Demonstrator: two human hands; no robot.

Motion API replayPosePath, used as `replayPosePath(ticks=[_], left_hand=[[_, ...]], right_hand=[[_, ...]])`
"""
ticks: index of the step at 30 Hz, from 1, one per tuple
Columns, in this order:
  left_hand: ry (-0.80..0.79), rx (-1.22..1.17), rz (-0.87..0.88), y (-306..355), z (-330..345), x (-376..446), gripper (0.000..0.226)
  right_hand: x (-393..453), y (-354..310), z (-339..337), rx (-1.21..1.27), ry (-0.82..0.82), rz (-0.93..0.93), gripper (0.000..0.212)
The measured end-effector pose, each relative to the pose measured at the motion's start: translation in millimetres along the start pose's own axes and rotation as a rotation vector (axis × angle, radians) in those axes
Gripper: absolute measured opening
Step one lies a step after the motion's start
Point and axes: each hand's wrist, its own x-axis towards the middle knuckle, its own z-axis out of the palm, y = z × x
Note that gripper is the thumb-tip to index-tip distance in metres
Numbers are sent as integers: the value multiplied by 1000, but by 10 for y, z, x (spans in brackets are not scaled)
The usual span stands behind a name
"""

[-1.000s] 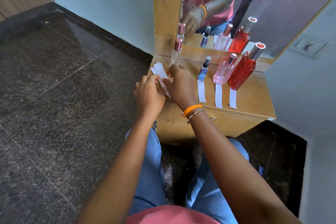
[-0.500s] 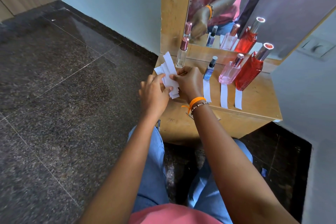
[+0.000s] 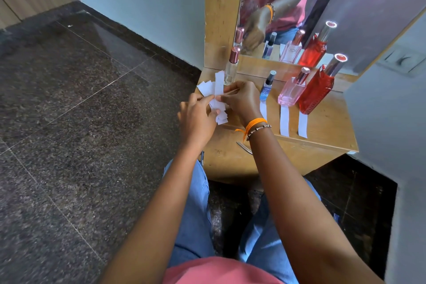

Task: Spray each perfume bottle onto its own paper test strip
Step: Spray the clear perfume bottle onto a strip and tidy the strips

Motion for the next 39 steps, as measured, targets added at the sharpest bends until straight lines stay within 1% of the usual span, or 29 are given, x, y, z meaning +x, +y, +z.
replayPosePath(ticks=[5,7,9,12,15,20,22,25,27,30,32,33,34,35,36,39], left_hand=[[-5,-35,-28,21,-21,-2,52],[-10,-46,-32,29,-30,-8,54],[-15,-50,-32,33,-44,-15,56],[-28,-62,-31,37,-69,-21,58],[-48,-76,-37,43,-101,-21,59],[-57,-68,-14,53,-122,-25,52],[-51,-39,-5,54,-111,-31,51],[-36,-28,0,43,-92,-36,53],[-35,-29,2,41,-80,-30,54],[-11,-38,-1,55,-82,-32,52],[73,-70,18,89,-100,-25,48],[114,-84,36,122,-110,-9,44],[138,-101,52,165,-120,20,40],[144,-125,67,214,-130,61,36],[136,-152,79,264,-139,110,31],[88,-212,100,381,-144,239,22]], right_hand=[[66,7,-22,10,-59,17,12],[99,12,-42,41,-82,50,14],[123,10,-67,32,-106,60,7],[141,-6,-102,-13,-131,57,11],[159,-52,-146,-89,-174,31,14],[99,-164,-186,-316,-318,-51,16],[75,-170,-161,-344,-280,-63,12],[41,-145,-135,-283,-182,-55,14],[13,-124,-148,-250,-147,-60,10],[-47,-84,-213,-261,-104,-86,15],[-100,-45,-279,-263,-81,-103,27],[-129,-25,-314,-259,-68,-104,27],[-153,-2,-344,-259,-56,-97,23],[-180,24,-368,-262,-44,-87,17],[-204,51,-385,-262,-29,-78,16],[-265,144,-401,-318,0,-52,26]])
